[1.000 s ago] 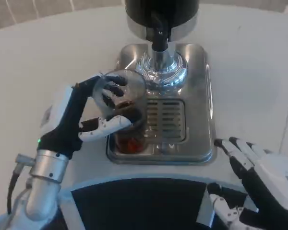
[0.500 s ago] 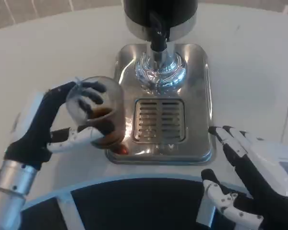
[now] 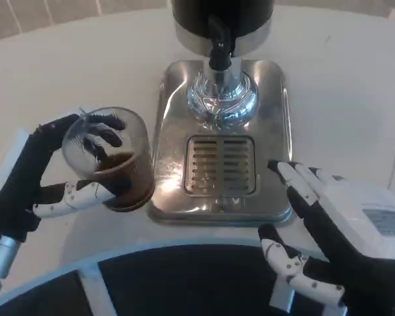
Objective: Grasp the cup under the faucet to collect the drink, then remove the cup.
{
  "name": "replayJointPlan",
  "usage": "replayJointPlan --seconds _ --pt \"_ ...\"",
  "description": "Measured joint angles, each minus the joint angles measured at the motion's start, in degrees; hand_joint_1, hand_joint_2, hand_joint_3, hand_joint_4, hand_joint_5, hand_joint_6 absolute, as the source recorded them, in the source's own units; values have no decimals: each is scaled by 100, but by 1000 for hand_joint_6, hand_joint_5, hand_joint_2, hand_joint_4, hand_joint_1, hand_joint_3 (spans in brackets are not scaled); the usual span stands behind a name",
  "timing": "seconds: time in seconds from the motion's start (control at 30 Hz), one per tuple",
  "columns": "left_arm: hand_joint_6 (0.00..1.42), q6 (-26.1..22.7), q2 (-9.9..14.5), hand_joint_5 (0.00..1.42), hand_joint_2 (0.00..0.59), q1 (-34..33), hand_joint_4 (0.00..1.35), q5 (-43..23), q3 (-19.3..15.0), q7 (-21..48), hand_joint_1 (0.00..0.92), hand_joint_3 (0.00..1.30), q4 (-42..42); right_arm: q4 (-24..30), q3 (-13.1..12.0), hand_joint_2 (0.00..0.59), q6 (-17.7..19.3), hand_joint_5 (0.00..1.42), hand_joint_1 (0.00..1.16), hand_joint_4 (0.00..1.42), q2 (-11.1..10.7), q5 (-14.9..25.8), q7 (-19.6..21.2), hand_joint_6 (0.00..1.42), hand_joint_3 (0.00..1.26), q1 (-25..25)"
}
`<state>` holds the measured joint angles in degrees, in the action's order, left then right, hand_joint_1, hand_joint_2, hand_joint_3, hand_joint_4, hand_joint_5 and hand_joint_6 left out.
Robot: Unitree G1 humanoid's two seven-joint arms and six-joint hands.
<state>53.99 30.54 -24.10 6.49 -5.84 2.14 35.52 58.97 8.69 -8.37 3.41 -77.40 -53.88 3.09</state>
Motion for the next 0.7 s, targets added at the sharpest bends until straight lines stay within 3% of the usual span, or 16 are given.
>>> replayJointPlan --seconds 0.7 --pt "661 103 49 1344 34 1031 1148 -831 -337 1026 589 967 -1290 -5 368 541 410 0 168 0 -7 -388 -215 0 0 -224"
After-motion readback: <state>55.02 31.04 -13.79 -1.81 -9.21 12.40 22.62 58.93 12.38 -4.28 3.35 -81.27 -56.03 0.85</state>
